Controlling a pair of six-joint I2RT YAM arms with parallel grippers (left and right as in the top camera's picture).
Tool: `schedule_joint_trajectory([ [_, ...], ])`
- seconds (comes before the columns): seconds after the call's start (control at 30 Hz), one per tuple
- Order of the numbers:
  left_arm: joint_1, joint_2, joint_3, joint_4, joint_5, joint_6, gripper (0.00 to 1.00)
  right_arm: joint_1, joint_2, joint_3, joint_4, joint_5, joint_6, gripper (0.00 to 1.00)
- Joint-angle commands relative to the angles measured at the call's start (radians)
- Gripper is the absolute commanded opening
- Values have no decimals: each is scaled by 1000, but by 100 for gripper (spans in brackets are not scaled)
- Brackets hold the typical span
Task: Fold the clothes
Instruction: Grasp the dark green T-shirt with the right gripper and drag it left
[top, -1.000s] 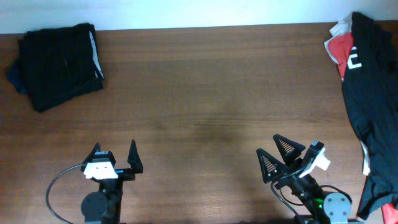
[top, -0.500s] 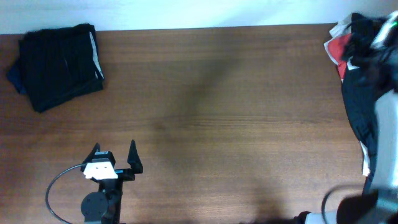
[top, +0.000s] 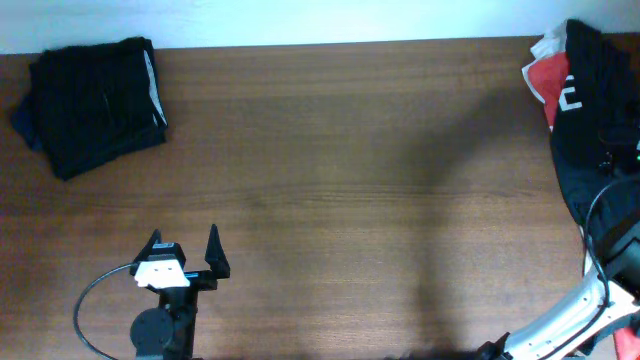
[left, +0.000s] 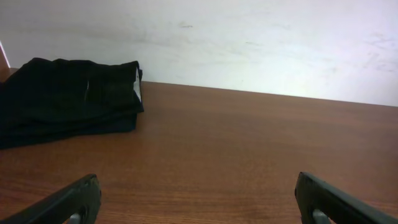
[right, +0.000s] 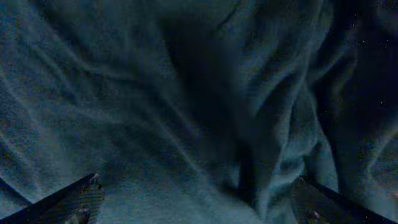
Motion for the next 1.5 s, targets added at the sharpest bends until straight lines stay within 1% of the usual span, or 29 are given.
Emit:
schedule_joint_trajectory([
  [0.0, 6, -5, -6, -1, 0, 12, 99, -37, 25, 26, 1, -92, -21, 98],
  [0.03, 6, -5, -6, -1, 0, 12, 99, -39, 30, 26, -2, -105, -21, 89],
  [0.07, 6, -5, -6, -1, 0, 12, 99, -38, 30, 27, -1, -125, -21, 83],
  [0.1, 6, -5, -6, -1, 0, 12, 99, -33, 30, 29, -3, -124, -21, 82],
  [0.17, 6, -5, -6, -1, 0, 12, 99, -15, 30, 29, -2, -124, -22, 72],
  [0.2, 6, -5, -6, -1, 0, 12, 99, -10, 30, 29, -2, -124, -22, 71],
  [0.27, 6, -5, -6, -1, 1, 12, 99, -5, 30, 28, -4, -121, -22, 62],
  [0.3, 6, -5, -6, -1, 0, 12, 99, -7, 30, 28, -10, -111, -22, 62],
  [0.33, 6, -5, -6, -1, 0, 12, 99, -9, 30, 28, -15, -97, -22, 46],
  [0.4, 6, -5, -6, -1, 0, 12, 99, -8, 30, 28, -20, -98, -22, 49],
  [0.43, 6, -5, -6, -1, 0, 12, 99, -8, 30, 28, -24, -98, -21, 19],
  [0.47, 6, -5, -6, -1, 0, 12, 99, -8, 30, 28, -27, -98, -20, 7],
  [0.5, 6, -5, -6, -1, 0, 12, 99, -8, 29, 29, -36, -98, -17, 4],
  [0.6, 6, -5, -6, -1, 0, 12, 99, 6, -48, 55, -47, -152, 14, 4],
  [0.7, 6, -5, -6, -1, 0, 12, 99, 37, -212, 97, -53, -450, 55, 4],
  [0.73, 6, -5, -6, -1, 1, 12, 99, 61, -263, 97, -49, -496, 86, 4],
  [0.83, 6, -5, -6, -1, 0, 12, 99, 235, -412, 97, -47, -648, 154, 4],
  [0.97, 6, -5, -6, -1, 0, 12, 99, 721, -448, 97, -76, -647, 233, 4],
  [1.0, 6, -5, -6, -1, 0, 12, 99, 959, -422, 97, -66, -643, 243, 4],
  [1.03, 6, -5, -6, -1, 0, 12, 99, 1088, -399, 97, -70, -612, 250, 4],
  [1.1, 6, -5, -6, -1, 0, 12, 99, 1262, -371, 97, -88, -488, 291, 4],
  [1.17, 6, -5, -6, -1, 0, 12, 99, 1385, -360, 97, -134, -474, 291, 4],
  [1.2, 6, -5, -6, -1, 0, 12, 99, 1431, -360, 97, -178, -473, 307, 12],
  [1.23, 6, -5, -6, -1, 0, 12, 99, 1434, -360, 97, -197, -453, 350, 60],
  [1.3, 6, -5, -6, -1, 0, 12, 99, 1400, -368, 97, -260, -335, 447, 95],
  [1.33, 6, -5, -6, -1, 0, 12, 99, 1367, -379, 97, -310, -286, 486, 99],
  [1.4, 6, -5, -6, -1, 0, 12, 99, 1265, -399, 97, -505, -272, 496, 99],
  [1.43, 6, -5, -6, -1, 0, 12, 99, 1223, -392, 83, -611, -163, 483, 99],
  [1.47, 6, -5, -6, -1, 0, 12, 99, 1193, -391, 58, -640, -57, 551, 99],
])
